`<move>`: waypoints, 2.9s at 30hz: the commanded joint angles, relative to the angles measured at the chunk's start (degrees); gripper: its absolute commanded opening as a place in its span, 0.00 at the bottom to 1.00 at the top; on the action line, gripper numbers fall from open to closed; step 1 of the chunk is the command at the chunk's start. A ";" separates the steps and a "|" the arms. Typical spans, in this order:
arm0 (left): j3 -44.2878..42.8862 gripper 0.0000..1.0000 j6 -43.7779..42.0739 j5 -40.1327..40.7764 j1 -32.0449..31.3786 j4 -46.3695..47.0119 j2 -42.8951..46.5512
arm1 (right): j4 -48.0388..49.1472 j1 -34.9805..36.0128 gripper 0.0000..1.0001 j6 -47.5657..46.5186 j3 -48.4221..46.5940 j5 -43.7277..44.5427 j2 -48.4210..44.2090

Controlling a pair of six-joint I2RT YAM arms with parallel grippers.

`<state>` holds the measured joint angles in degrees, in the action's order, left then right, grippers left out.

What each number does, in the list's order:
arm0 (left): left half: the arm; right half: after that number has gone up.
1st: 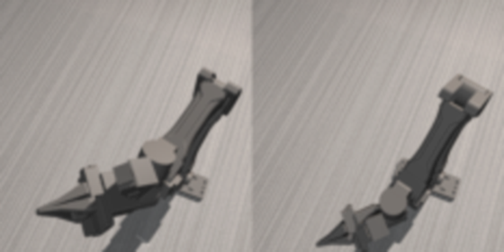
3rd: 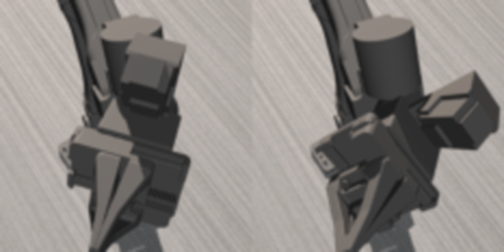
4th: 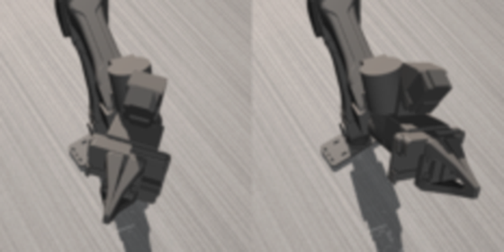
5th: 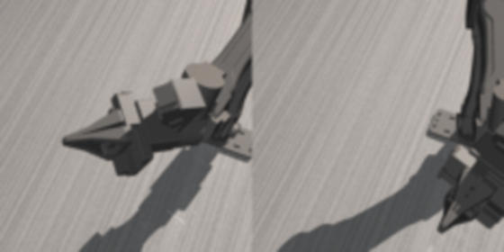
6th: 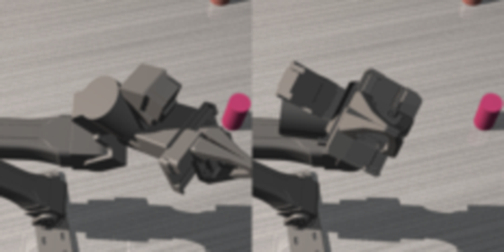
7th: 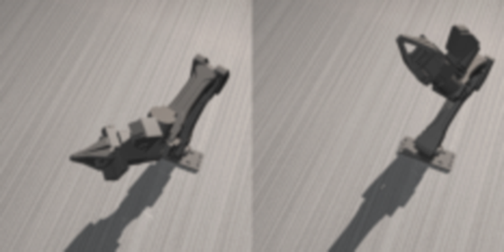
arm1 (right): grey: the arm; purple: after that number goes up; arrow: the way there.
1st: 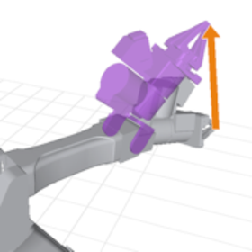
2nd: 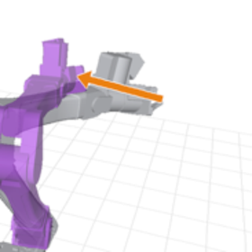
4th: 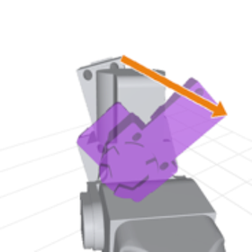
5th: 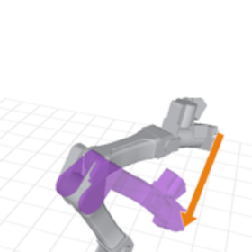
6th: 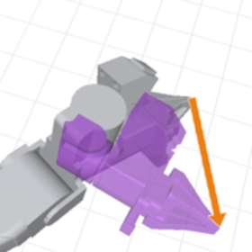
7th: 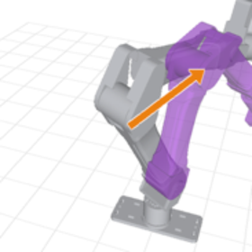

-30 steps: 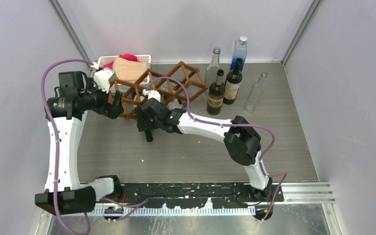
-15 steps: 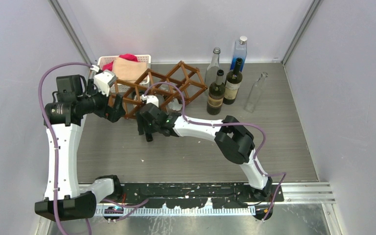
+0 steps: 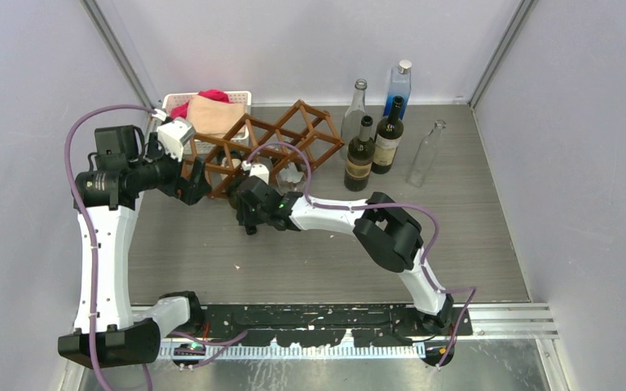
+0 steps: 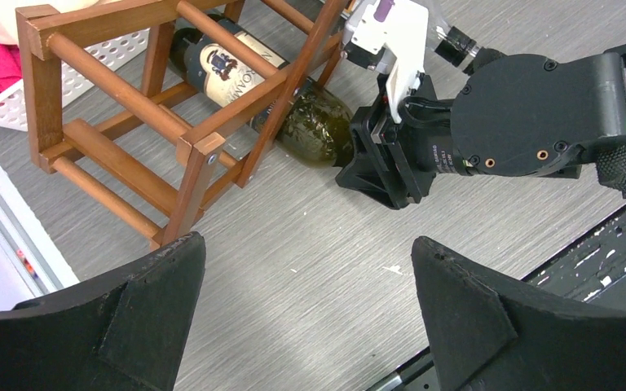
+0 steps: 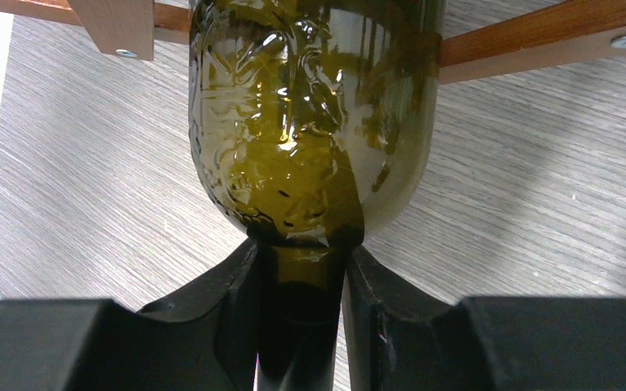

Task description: Take the wine bottle off the wine rack

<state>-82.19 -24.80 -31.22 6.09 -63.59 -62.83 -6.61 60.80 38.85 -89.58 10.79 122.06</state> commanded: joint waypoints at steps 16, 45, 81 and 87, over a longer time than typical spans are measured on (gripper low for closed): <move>5.48 0.96 -11.96 -7.95 0.16 -3.46 4.73 | 6.43 8.87 0.01 6.89 18.93 -2.20 -22.40; 29.21 0.98 -55.07 -13.59 -9.05 -6.23 20.47 | -1.70 3.76 0.01 2.11 23.41 -32.26 -41.52; 35.53 0.00 -22.45 -9.96 -17.69 24.68 23.76 | 1.51 2.62 1.00 -3.59 23.46 -9.07 -53.84; 31.73 0.00 -5.07 -13.12 -17.69 28.37 21.93 | 3.67 2.65 1.00 -5.01 24.34 -1.94 -58.50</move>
<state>-45.10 -46.24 -38.89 -11.90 -46.02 -41.19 -9.19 63.07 35.18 -65.87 1.21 65.36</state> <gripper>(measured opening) 0.793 0.997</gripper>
